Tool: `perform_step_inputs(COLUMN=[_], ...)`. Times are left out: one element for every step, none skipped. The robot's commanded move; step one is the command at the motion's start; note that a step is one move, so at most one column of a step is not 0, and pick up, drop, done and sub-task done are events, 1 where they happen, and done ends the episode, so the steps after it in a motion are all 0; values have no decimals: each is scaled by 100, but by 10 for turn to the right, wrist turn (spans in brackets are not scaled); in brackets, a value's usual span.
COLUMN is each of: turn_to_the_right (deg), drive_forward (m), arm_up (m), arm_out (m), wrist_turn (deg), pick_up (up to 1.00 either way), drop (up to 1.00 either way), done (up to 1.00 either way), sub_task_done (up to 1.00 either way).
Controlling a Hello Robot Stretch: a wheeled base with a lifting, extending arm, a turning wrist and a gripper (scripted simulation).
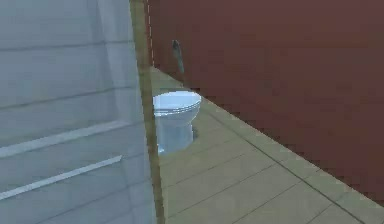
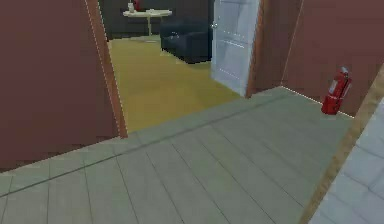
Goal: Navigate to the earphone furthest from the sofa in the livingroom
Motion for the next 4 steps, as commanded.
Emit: perform_step_inputs(turn_to_the_right=[450,390,0,30], drive_forward=[0,0,100,0], arm_up=[0,0,0,0], arm_out=[0,0,0,0], wrist_turn=[0,0,0,0], pick_up=[0,0,0,0], drop=[0,0,0,0], done=[0,0,0,0], sub_task_done=[0,0,0,0])
